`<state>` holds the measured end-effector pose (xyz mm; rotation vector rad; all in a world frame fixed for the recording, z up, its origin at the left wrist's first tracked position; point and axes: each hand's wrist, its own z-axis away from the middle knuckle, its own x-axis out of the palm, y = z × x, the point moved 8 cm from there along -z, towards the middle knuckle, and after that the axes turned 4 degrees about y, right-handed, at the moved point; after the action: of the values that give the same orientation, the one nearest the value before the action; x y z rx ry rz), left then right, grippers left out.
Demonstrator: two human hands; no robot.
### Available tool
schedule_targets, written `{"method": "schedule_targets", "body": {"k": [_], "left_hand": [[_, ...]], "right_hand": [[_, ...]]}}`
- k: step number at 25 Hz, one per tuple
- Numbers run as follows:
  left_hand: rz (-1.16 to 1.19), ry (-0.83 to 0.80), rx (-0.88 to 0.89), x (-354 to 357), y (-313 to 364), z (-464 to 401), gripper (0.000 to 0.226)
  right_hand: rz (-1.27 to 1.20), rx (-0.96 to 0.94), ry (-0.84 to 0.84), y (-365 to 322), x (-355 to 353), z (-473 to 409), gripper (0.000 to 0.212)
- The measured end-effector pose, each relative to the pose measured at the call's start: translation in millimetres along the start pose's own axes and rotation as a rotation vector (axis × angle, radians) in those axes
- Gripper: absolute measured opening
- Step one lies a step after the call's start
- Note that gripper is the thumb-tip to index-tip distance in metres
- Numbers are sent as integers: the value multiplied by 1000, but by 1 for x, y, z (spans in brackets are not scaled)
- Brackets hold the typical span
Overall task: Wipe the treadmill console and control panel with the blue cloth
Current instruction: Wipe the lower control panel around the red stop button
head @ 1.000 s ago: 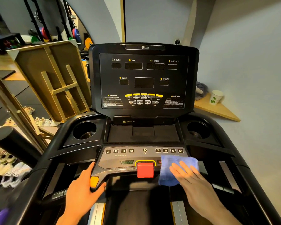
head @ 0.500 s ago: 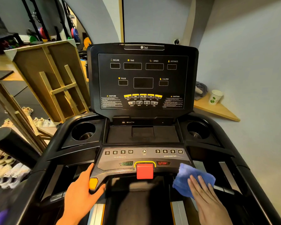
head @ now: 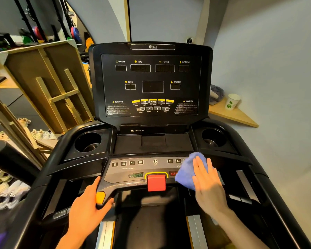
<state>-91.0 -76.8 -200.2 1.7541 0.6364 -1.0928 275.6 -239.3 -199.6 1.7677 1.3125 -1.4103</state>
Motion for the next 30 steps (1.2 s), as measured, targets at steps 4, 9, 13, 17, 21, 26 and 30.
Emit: {"method": "schedule_targets", "body": {"k": [4, 9, 13, 17, 21, 26, 30], "left_hand": [[0, 0, -16, 1, -3, 0, 92], [-7, 9, -10, 1, -1, 1, 90], [2, 23, -19, -1, -2, 2, 90], [23, 22, -22, -5, 0, 4, 90], [17, 33, 4, -8, 4, 5, 91], [20, 54, 35, -10, 5, 6, 74], [71, 68, 83, -16, 12, 9, 23]], "right_hand": [[159, -32, -63, -18, -3, -33, 55], [-5, -3, -13, -63, -9, -55, 61], [-61, -147, -37, -126, -8, -60, 50], [-143, -237, -26, -178, -3, -56, 66], [-177, -355, -130, -221, 21, -47, 80], [-165, -475, -200, -262, 32, -28, 74], [-113, -640, -187, -293, 34, -5, 62]]}}
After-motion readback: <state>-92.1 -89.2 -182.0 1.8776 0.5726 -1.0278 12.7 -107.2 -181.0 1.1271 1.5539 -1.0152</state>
